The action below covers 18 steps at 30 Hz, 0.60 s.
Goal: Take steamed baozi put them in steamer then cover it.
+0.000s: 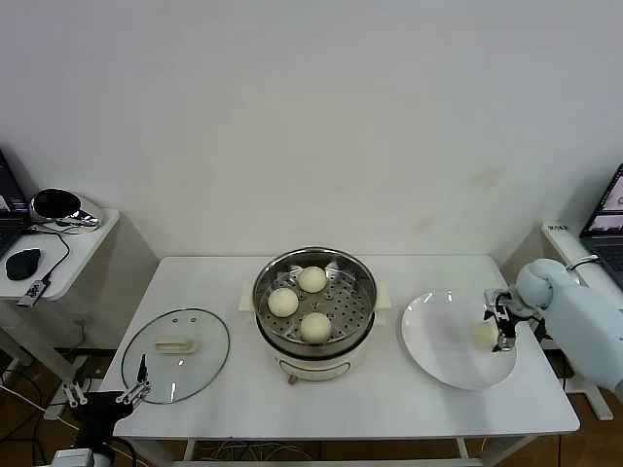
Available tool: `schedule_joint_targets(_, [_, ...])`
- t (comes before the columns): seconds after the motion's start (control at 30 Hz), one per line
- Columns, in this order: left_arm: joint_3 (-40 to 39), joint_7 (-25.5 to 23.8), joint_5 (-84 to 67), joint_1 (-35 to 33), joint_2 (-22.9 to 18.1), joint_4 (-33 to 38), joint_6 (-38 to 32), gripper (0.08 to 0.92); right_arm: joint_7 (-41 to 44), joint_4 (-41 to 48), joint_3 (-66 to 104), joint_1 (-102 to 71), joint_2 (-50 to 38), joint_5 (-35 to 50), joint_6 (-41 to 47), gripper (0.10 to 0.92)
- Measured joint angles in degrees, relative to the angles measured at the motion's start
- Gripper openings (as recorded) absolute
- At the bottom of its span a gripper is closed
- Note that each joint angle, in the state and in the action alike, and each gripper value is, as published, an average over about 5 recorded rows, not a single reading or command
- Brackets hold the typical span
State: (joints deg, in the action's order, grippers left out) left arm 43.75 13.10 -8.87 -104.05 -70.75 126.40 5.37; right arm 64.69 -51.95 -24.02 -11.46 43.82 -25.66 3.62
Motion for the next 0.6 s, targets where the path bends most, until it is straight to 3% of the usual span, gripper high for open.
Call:
schedule_joint_targets(0.33, [-0.1, 0.1, 0.2, -0.4, -0.4, 0.6, -0.1, 0.823, 0.1, 0.9, 1.0, -0.2, 0.8, -0.7, -0.1, 0.592])
schedule_joint_targets(0.6, [0.1, 0.1, 0.2, -0.8, -0.5, 1.2, -0.2, 0.823, 0.8, -0.9, -0.1, 0.8, -0.3, 0.6, 0.8, 0.515])
